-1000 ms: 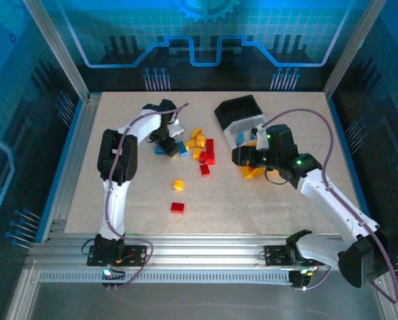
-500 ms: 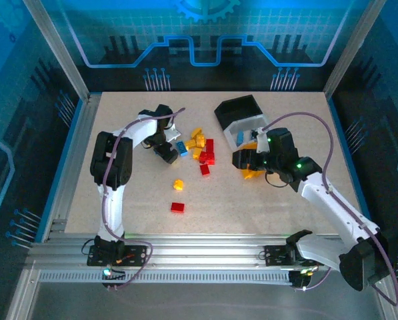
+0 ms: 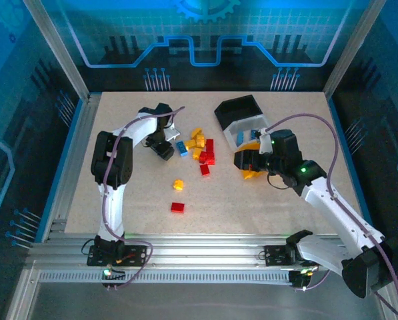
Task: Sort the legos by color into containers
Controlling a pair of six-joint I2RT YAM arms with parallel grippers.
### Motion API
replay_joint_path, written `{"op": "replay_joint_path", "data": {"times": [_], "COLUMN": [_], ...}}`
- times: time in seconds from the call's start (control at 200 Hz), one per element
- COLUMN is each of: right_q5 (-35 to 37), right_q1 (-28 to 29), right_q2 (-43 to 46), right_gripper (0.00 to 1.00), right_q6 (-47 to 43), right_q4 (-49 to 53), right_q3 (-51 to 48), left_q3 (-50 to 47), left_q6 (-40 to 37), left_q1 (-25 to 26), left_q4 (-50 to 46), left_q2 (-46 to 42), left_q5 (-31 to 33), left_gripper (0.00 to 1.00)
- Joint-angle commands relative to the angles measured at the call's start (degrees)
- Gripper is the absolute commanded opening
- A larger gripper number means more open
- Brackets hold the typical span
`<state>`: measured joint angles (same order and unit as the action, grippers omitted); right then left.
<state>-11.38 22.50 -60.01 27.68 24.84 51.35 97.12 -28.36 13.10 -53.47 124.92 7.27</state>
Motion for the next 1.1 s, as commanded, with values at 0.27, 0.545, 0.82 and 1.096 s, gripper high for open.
{"op": "replay_joint_path", "data": {"times": [0.27,0.545,0.82,1.096], "right_q5": [-0.69,0.19,1.04,1.13], "right_q1": [0.57,0.44,0.33,0.35], "right_q2": [-1.56,-1.24,-1.3,-0.08], "right_gripper": [0.69,0.69,0.69,0.69], "right_q6": [0.81,0.79,1.85,1.64], "right_q4": [-1.51,-2.75,-4.88,-3.04], "right_q3": [-0.27,-0.64,-2.44,-2.53], "left_q3": [1.35,1.45,2.5,1.49], "left_q6": [4.07,7.57,9.55,5.27], "left_q1": [-2.51,-4.11,-4.49,-4.02], "left_q4": [-4.79,-4.49,-3.54,0.79], "left_q2": [0.37,-4.49,-8.29,-4.36], "left_q5": [-5.39,-12.4,-18.06,-10.45], "left_gripper": [0.36,0.4,0.47,0.78]}}
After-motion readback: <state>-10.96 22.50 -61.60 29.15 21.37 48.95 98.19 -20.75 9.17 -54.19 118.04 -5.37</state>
